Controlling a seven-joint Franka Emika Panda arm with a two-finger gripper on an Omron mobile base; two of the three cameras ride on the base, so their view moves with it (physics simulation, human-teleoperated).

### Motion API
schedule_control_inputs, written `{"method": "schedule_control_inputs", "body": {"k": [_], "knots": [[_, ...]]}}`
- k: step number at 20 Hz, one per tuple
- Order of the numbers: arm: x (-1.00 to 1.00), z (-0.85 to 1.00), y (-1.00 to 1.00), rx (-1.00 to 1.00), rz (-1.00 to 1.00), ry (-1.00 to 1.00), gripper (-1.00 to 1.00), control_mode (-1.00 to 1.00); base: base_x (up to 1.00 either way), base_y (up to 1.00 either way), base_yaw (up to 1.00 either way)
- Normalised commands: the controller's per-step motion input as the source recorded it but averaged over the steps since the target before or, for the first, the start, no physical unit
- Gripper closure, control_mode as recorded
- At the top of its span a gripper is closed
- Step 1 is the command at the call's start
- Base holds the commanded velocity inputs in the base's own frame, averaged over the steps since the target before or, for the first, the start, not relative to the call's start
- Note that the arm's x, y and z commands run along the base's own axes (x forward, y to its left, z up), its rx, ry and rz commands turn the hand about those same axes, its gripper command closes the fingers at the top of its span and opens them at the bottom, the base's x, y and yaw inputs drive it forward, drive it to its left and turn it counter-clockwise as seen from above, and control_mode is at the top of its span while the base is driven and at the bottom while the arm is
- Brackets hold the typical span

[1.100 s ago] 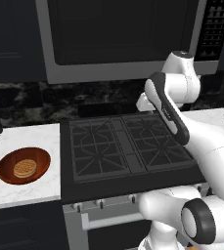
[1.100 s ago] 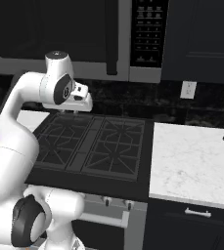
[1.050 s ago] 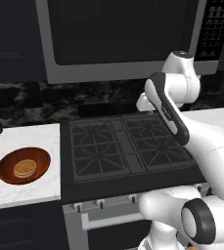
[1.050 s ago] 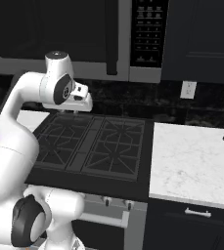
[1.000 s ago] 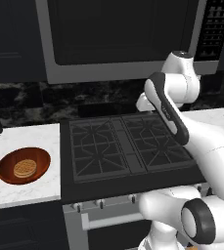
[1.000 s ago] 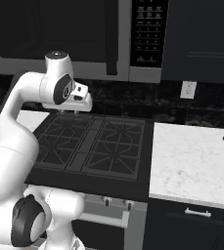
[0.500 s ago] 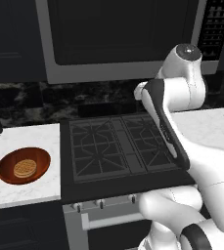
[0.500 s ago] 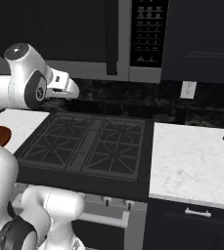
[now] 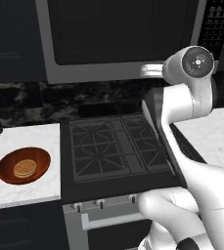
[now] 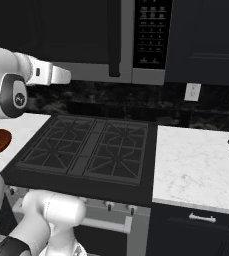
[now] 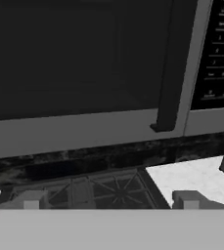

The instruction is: Open the microwave, place the bowl with waffle inside the microwave, then close the microwave door and turn it on.

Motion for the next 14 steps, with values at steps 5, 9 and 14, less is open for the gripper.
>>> {"method": "schedule_control_inputs", "body": {"k": [5,9,14], "knots": [[0.01,0.3,-0.73,0.08,-0.22,-0.23,-1.0,-1.0,0.0,0.0,0.0],[0.0,0.29,-0.73,0.12,-0.07,-0.09,-1.0,-1.0,0.0,0.0,0.0],[0.0,0.24,-0.6,0.12,0.02,0.0,-1.0,-1.0,0.0,0.0,0.0]]}}
